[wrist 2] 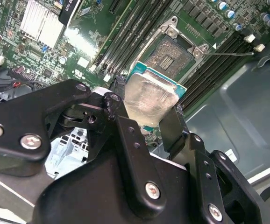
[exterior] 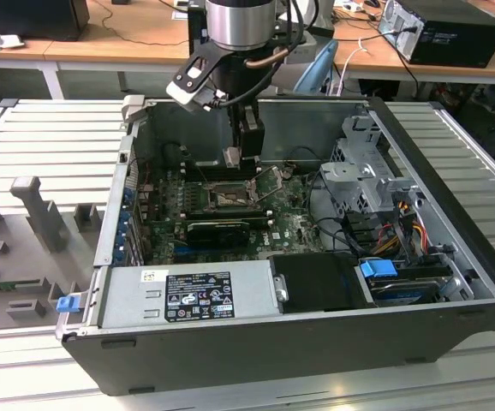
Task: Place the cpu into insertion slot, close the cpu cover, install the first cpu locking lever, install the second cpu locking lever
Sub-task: 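Place the cpu into insertion slot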
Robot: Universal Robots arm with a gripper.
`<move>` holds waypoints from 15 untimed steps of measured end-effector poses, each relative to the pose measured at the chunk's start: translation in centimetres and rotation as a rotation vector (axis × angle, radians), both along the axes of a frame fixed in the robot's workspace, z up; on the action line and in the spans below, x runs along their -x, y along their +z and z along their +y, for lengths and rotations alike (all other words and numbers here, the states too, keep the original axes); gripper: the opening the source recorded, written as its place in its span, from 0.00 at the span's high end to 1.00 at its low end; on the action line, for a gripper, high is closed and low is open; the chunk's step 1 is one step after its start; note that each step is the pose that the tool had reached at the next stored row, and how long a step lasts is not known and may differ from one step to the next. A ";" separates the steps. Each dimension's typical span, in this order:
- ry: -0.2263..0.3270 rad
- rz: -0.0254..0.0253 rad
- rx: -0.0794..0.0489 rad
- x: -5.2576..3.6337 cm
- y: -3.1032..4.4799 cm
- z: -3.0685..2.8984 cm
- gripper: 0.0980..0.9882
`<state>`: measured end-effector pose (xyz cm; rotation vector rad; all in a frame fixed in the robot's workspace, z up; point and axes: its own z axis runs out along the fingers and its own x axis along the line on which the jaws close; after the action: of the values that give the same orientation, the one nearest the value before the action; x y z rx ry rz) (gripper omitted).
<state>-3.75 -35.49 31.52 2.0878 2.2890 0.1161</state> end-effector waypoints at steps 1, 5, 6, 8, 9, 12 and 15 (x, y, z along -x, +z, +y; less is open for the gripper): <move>0.000 0.0005 0.000 0.00 -0.09 0.00 0.51; 0.000 0.0030 0.000 0.00 -0.54 0.00 0.51; 0.000 0.0042 0.000 0.00 -0.70 0.01 0.51; 0.000 0.0072 0.000 0.00 -0.95 0.03 0.51; 0.000 0.0091 0.000 -0.01 -1.14 0.04 0.51; 0.000 0.0104 0.000 0.00 -1.41 0.04 0.51; 0.000 0.0105 0.000 0.00 -1.55 0.03 0.51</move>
<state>-3.75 -35.45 29.97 2.0936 2.2947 0.1055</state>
